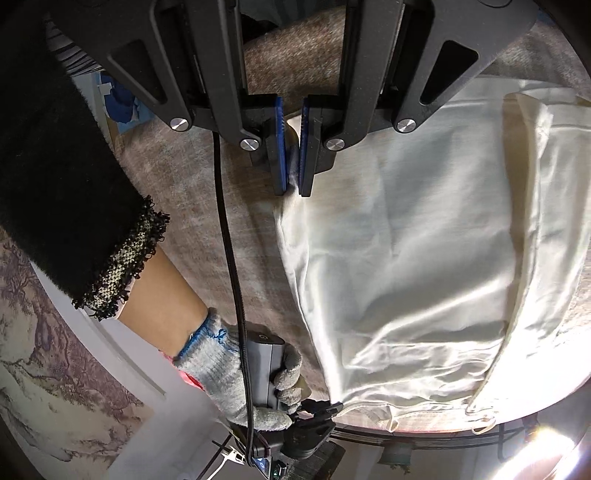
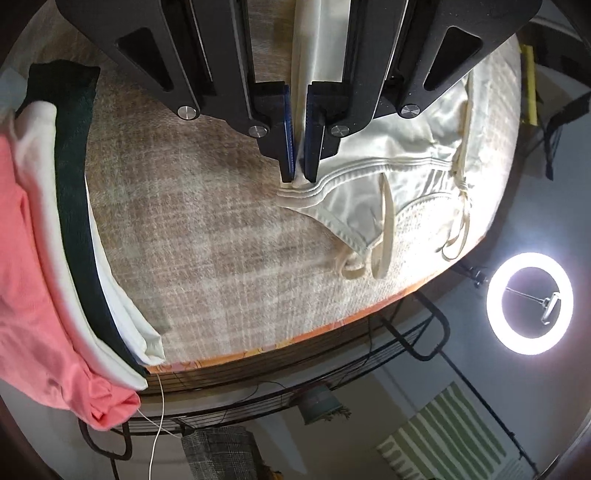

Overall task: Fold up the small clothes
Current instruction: 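Fold the grasped side edge over onto the first fold with both tools, then open both tools and move them to the hem of the folded strip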

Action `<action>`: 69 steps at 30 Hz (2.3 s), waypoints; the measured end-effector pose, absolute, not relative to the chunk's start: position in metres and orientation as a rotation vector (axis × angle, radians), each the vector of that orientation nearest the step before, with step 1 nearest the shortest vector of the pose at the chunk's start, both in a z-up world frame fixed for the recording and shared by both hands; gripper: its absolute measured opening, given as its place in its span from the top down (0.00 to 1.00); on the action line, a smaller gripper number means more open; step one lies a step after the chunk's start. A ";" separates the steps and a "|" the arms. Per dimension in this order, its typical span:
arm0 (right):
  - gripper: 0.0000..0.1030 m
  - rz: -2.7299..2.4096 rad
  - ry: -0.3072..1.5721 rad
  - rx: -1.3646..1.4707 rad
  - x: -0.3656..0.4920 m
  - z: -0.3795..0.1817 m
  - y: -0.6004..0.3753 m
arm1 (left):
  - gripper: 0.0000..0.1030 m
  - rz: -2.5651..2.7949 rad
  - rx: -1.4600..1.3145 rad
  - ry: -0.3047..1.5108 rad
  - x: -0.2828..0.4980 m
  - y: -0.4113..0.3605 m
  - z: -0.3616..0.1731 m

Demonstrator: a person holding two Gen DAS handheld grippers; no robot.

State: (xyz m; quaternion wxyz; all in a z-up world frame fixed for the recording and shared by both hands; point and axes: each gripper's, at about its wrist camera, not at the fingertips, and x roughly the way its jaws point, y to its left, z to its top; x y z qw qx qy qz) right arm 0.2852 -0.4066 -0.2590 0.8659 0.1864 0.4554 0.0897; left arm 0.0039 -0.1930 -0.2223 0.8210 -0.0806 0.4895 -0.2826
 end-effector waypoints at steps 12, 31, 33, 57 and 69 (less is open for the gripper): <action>0.96 0.137 0.950 0.307 0.287 -0.224 -0.360 | 0.96 -0.558 -0.236 1.009 -0.005 -0.150 -0.213; 0.97 0.224 0.995 0.065 0.306 -0.251 -0.234 | 0.96 -0.422 -0.298 1.086 0.004 -0.081 -0.243; 0.97 0.221 1.003 0.053 0.307 -0.255 -0.229 | 0.96 -0.428 -0.295 1.088 0.004 -0.083 -0.243; 0.83 0.256 1.063 0.236 0.090 -0.184 -0.301 | 0.61 -0.345 -0.287 0.964 -0.026 0.000 -0.195; 0.68 0.299 1.258 0.381 -0.005 -0.268 -0.299 | 0.61 -0.344 -0.569 1.191 -0.002 0.028 -0.253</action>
